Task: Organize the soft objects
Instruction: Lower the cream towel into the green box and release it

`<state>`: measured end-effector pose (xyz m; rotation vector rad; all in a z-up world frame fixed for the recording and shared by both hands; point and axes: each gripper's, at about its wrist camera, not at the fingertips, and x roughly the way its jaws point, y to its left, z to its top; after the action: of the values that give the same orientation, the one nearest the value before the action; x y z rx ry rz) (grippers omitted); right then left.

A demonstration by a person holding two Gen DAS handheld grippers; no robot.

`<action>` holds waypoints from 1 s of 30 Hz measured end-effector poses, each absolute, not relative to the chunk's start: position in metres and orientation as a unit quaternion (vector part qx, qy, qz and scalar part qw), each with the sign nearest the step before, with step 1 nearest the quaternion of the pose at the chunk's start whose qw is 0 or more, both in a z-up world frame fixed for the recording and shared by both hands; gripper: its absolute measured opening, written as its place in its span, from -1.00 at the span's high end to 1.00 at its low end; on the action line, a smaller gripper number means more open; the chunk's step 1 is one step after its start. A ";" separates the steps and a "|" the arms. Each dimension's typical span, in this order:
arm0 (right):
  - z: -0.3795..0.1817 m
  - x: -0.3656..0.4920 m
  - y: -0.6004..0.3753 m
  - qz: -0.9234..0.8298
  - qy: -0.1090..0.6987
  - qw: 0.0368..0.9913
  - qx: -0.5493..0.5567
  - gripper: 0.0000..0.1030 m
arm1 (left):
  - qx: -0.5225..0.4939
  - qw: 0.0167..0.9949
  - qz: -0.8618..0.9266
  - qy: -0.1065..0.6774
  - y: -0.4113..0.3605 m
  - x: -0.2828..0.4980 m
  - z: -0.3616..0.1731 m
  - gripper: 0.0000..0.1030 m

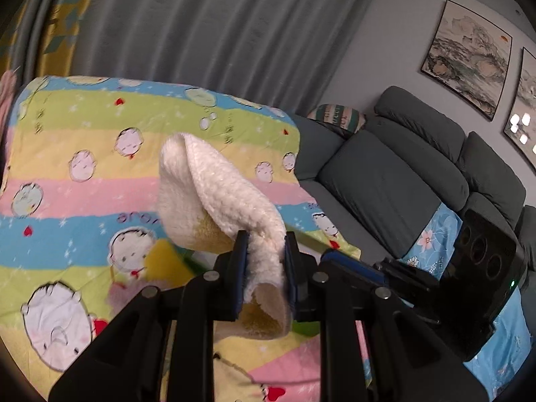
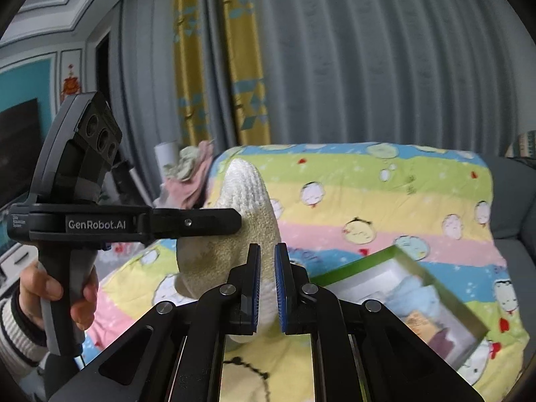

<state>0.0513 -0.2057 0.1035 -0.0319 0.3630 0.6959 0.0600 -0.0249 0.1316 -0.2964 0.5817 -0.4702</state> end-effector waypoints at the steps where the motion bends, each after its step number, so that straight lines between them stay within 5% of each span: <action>1: 0.105 0.055 -0.211 0.336 0.179 0.925 -0.013 0.81 | -0.143 0.920 -0.233 0.282 -0.030 0.064 0.135 0.64; 6: 0.098 0.063 -0.227 0.327 0.202 0.923 -0.005 0.78 | -0.130 0.918 -0.258 0.273 -0.057 0.076 0.152 0.64; 9: 0.090 0.064 -0.235 0.288 0.196 0.938 -0.009 0.12 | -0.120 0.917 -0.264 0.275 -0.067 0.077 0.152 0.64; 10: 0.088 0.064 -0.237 0.271 0.191 0.943 -0.011 -0.32 | -0.116 0.916 -0.267 0.276 -0.071 0.076 0.151 0.64; 12: 0.086 0.061 -0.240 0.256 0.171 0.951 -0.011 -0.56 | -0.110 0.914 -0.272 0.278 -0.077 0.074 0.151 0.64; 17: 0.075 0.073 -0.246 0.340 0.191 0.920 0.029 -0.46 | -0.083 0.907 -0.298 0.286 -0.097 0.070 0.152 0.64; 18: 0.071 0.077 -0.248 0.362 0.201 0.909 0.048 -0.23 | -0.078 0.907 -0.299 0.286 -0.099 0.070 0.152 0.64; 19: 0.069 0.081 -0.250 0.369 0.211 0.903 0.058 0.40 | -0.071 0.907 -0.300 0.286 -0.103 0.069 0.153 0.65; 20: 0.066 0.083 -0.252 0.363 0.216 0.904 0.061 0.57 | -0.066 0.908 -0.300 0.286 -0.106 0.071 0.153 0.66; 30: 0.089 0.113 -0.274 0.286 0.204 0.934 0.062 0.66 | -0.048 0.918 -0.263 0.292 -0.124 0.103 0.142 0.57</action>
<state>0.1132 -0.2739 0.0888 0.1258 0.4172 0.5857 0.1029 -0.1240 0.1424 -0.0992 0.6010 -0.5413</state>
